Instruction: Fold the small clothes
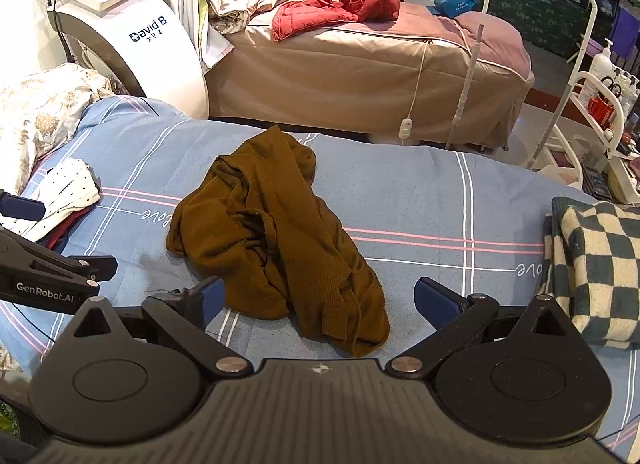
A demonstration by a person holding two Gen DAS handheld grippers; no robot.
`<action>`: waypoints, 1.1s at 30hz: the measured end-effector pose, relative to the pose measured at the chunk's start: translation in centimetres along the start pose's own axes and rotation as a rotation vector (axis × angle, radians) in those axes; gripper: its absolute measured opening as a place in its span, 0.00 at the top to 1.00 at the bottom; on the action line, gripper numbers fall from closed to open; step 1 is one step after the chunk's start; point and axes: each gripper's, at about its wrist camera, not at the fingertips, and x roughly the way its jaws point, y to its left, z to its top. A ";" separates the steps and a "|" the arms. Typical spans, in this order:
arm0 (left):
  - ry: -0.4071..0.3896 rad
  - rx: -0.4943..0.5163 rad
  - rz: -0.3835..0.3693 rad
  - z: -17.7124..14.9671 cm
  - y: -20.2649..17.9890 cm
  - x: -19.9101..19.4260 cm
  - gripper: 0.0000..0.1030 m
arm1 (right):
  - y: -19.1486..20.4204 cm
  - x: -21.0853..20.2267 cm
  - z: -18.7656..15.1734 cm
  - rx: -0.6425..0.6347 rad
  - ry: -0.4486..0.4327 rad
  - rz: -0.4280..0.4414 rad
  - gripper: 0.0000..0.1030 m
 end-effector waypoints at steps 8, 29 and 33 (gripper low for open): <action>0.009 -0.004 0.005 -0.1 -0.1 0.1 0.00 | 0.0 0.0 -0.1 -0.004 0.004 0.010 0.00; 0.020 -0.044 0.021 -0.8 0.2 -0.3 0.00 | 0.5 -0.1 -0.4 -0.002 0.004 0.016 0.00; 0.021 -0.043 0.020 -0.8 0.2 -0.3 0.00 | 0.6 -0.1 -0.4 -0.005 0.007 0.017 0.00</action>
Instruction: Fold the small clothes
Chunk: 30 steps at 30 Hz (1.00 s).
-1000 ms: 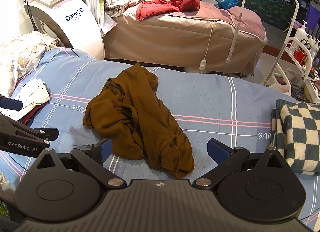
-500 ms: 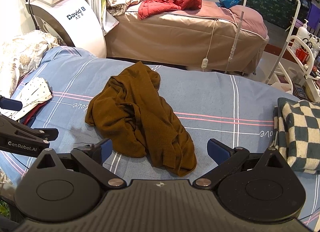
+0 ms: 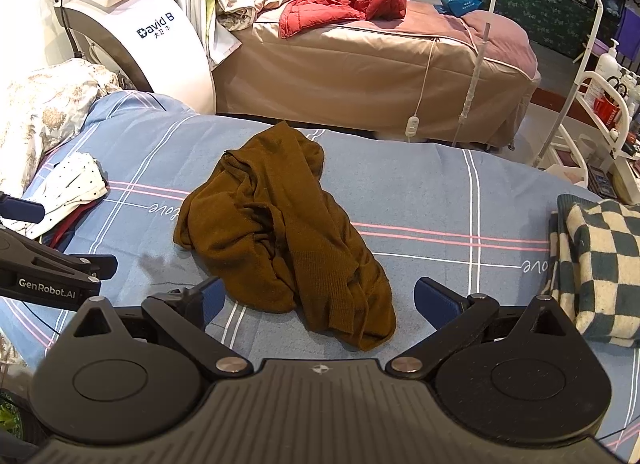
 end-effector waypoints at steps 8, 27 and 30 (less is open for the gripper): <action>0.000 -0.001 0.001 0.0 0.0 0.0 0.00 | 0.1 0.0 -0.1 0.000 0.002 0.001 0.00; 0.014 0.010 -0.001 0.2 -0.1 0.7 0.00 | -0.1 0.5 0.0 0.008 0.024 0.010 0.00; 0.017 0.013 -0.004 0.5 -0.2 0.9 0.00 | -0.1 0.6 0.1 0.011 0.028 0.013 0.00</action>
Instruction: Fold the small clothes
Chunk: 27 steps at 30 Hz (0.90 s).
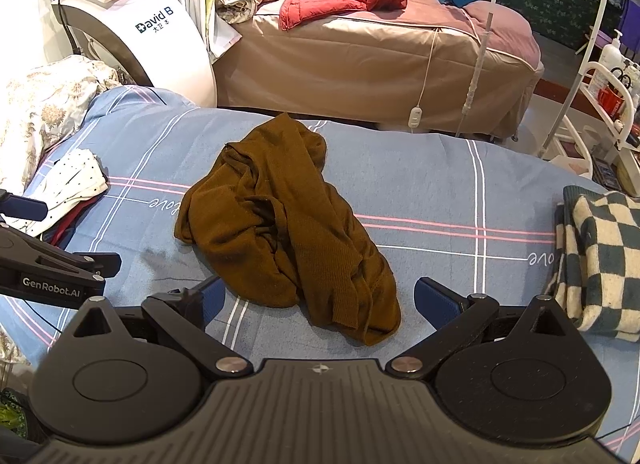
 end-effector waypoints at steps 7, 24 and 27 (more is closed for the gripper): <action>0.028 0.001 0.000 0.1 -0.1 1.0 0.00 | -0.2 0.4 0.1 0.012 0.012 0.008 0.00; 0.170 0.007 -0.088 -3.8 -1.2 8.5 0.09 | -3.1 10.3 -4.3 0.150 0.022 0.180 0.49; 0.185 0.019 -0.088 -4.2 -1.4 9.0 0.09 | -3.5 12.8 -4.8 0.166 0.059 0.090 0.50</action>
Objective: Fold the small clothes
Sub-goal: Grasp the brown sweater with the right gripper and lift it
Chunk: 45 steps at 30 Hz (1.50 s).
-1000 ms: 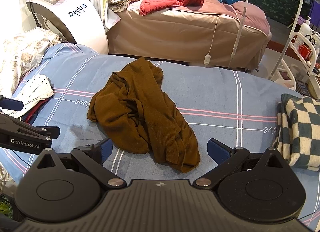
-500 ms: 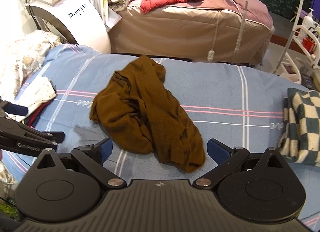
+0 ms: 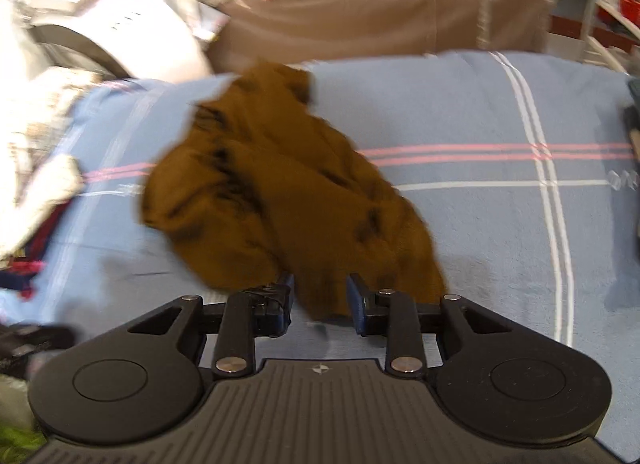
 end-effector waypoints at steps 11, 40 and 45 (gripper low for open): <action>-0.043 -0.035 0.025 1.2 1.5 -0.1 0.08 | 1.7 -0.4 0.7 0.047 -0.057 0.128 0.97; -0.055 -0.273 0.080 4.3 12.8 9.5 0.09 | 9.1 2.8 8.4 -0.232 -0.133 0.131 0.13; -0.047 -0.155 0.130 6.0 8.5 13.3 0.07 | 7.4 7.5 8.6 -0.211 0.021 0.048 0.89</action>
